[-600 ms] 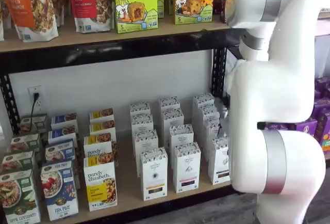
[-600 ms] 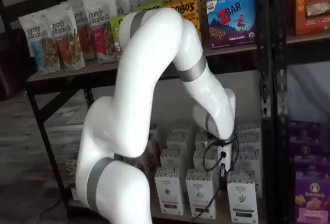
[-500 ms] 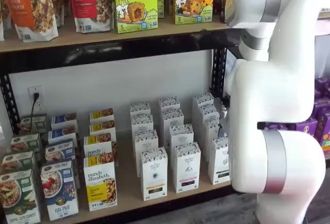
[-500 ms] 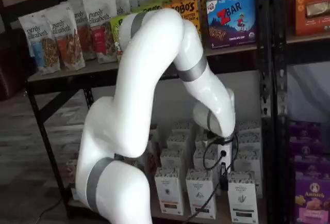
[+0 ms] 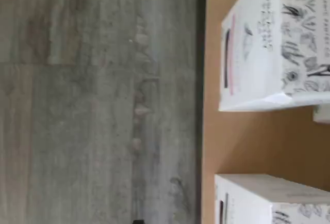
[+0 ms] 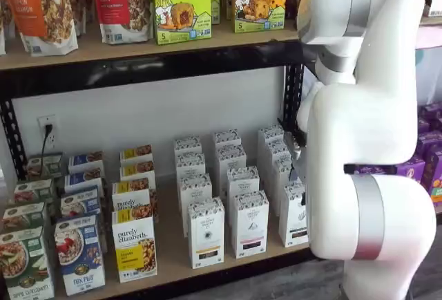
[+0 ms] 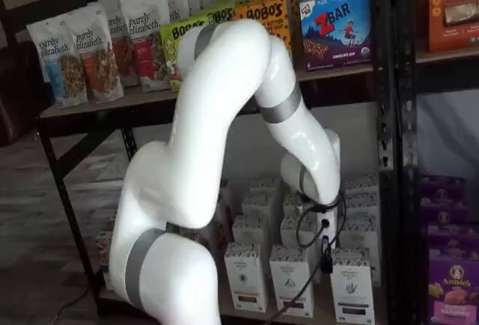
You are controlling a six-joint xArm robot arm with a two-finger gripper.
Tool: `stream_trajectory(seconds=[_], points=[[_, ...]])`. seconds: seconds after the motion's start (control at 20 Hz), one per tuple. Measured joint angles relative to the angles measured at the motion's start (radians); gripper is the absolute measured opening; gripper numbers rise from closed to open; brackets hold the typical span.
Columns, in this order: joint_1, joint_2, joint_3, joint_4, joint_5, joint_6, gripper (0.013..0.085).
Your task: Pick up the white box with a green strip in the middle, on the bottom shelf, the sixth box from the left
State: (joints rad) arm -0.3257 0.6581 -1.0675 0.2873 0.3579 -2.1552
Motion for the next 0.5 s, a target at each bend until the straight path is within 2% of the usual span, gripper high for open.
stream_trajectory(seconds=[0.1, 0.25, 0.5], points=[[0.003, 0.028, -0.022, 0.013, -0.019, -0.010, 0.0850], [0.002, 0.077, -0.074, -0.014, -0.020, 0.013, 0.0850], [-0.001, 0.145, -0.164, -0.028, 0.001, 0.025, 0.0850]])
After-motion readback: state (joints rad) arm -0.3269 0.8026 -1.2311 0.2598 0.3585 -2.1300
